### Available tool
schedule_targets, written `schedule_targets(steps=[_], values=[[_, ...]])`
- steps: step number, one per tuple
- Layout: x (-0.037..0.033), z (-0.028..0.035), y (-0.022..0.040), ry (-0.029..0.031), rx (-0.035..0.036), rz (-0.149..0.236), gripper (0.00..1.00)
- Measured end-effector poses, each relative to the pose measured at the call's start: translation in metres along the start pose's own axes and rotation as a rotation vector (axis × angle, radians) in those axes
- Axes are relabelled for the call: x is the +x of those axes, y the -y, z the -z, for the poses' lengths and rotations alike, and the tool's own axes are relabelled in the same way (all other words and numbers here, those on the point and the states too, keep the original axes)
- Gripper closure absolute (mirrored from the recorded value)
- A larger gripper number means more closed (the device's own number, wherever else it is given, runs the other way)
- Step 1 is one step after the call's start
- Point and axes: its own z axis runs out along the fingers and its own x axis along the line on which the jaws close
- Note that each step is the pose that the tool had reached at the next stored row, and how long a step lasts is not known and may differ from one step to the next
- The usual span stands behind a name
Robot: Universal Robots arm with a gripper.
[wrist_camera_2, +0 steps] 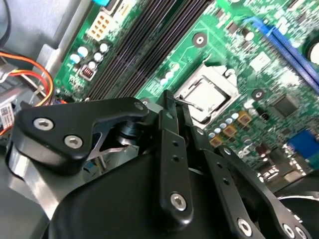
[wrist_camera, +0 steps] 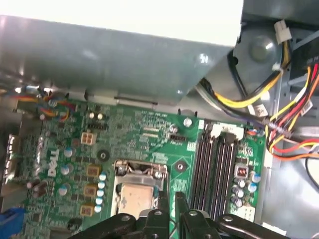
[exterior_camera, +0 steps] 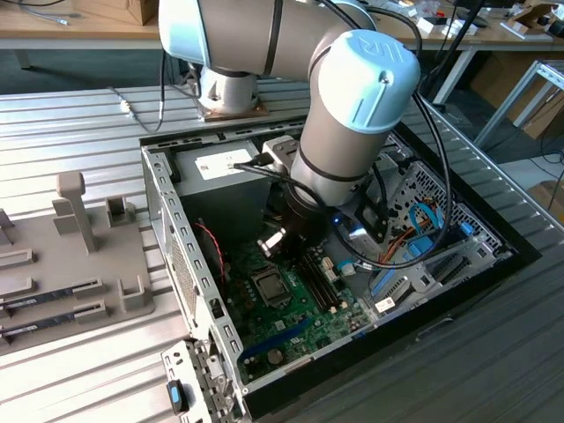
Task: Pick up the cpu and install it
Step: 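Install the first cpu locking lever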
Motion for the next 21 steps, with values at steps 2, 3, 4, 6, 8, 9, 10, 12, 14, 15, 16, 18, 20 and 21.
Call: schedule_targets(steps=[2,3,4,6,8,9,10,12,14,15,16,18,20,21], values=[[-0.0011,0.0000,-0.0070,-0.0002,0.0004,-0.001,0.82],[-0.0017,0.0000,-0.0105,-0.0002,0.0005,-0.001,0.82],[-0.0021,-0.0001,-0.0129,-0.0002,0.0004,-0.001,0.82],[-0.0030,-0.0002,-0.0188,-0.0001,0.0004,-0.002,0.82],[-0.0043,-0.0003,-0.0264,-0.0001,0.0004,-0.002,0.82],[-0.0050,-0.0005,-0.0304,-0.0001,0.0004,-0.002,0.82],[-0.0054,-0.0006,-0.0336,-0.0001,0.0004,-0.002,0.82],[-0.0066,-0.0013,-0.0398,-0.0001,0.0005,-0.003,0.82],[-0.0077,-0.0016,-0.0459,-0.0001,0.0005,-0.004,0.82],[-0.0083,-0.0018,-0.0489,-0.0001,0.0004,-0.003,0.82],[-0.0090,-0.0019,-0.0525,-0.0001,0.0005,-0.003,0.82],[-0.0092,-0.0017,-0.0537,-0.0002,0.0006,-0.003,0.82],[-0.0093,-0.0011,-0.0538,0.0000,0.0004,-0.004,0.82],[-0.0093,-0.0010,-0.0538,0.0001,0.0003,-0.003,0.82]])
